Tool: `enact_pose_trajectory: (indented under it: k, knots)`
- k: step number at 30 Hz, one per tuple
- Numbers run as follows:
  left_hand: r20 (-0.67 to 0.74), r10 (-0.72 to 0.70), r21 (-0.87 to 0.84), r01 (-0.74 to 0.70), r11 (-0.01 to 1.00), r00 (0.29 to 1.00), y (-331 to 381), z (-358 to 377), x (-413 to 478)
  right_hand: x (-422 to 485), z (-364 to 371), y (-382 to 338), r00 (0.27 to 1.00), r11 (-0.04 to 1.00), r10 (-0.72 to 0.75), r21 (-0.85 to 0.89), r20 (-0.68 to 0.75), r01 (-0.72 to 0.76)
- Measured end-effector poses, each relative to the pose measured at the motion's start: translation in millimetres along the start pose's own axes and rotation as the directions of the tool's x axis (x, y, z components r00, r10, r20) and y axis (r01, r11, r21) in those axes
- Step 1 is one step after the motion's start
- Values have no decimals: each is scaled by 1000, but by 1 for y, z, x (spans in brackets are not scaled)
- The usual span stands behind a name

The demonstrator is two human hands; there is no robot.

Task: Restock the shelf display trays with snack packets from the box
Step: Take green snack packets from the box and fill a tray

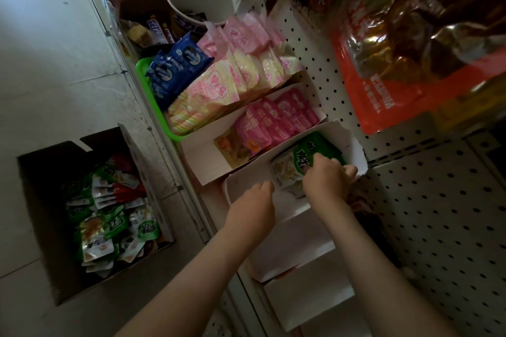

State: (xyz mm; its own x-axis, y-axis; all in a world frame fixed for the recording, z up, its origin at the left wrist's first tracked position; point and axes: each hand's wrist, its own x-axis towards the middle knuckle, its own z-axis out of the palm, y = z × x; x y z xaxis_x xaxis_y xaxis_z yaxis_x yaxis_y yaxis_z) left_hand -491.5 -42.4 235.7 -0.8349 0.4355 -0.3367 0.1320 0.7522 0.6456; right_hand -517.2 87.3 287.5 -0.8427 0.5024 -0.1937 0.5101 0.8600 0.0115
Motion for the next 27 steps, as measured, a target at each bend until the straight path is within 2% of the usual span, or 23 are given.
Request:
enact_pose_trajectory:
  k: [6,8,11,15,20,23,25,27]
  knots:
    - [-17,-40,-73,39,997,999,-7,-12,12,9,5,-2,996,997,71,3,-52,-71]
    - [-12,12,-71,-13,997,1000,-8,-13,10,13,9,0,996,998,63,11,-62,-63]
    - [0,121,-154,-120,981,993,-12,-18,5,15,10,2,999,999,37,18,-23,-36]
    - [-167,146,-228,-182,957,975,-20,-34,-2,19,13,-1,993,987,-95,-132,-63,86]
    - [-365,140,-232,-236,944,920,-32,-46,-13,15,24,2,970,982,-116,-170,-215,80]
    - [-506,95,-220,-234,947,857,-46,-53,-24,2,18,-6,922,987,-158,-54,-353,148]
    - [-552,32,-251,-203,947,833,-61,-57,-36,-17,12,-19,845,969,-215,3,-489,248]
    - [-571,-16,-271,-171,947,821,-76,-58,-48,-40,11,-33,778,939,-283,3,-561,344]
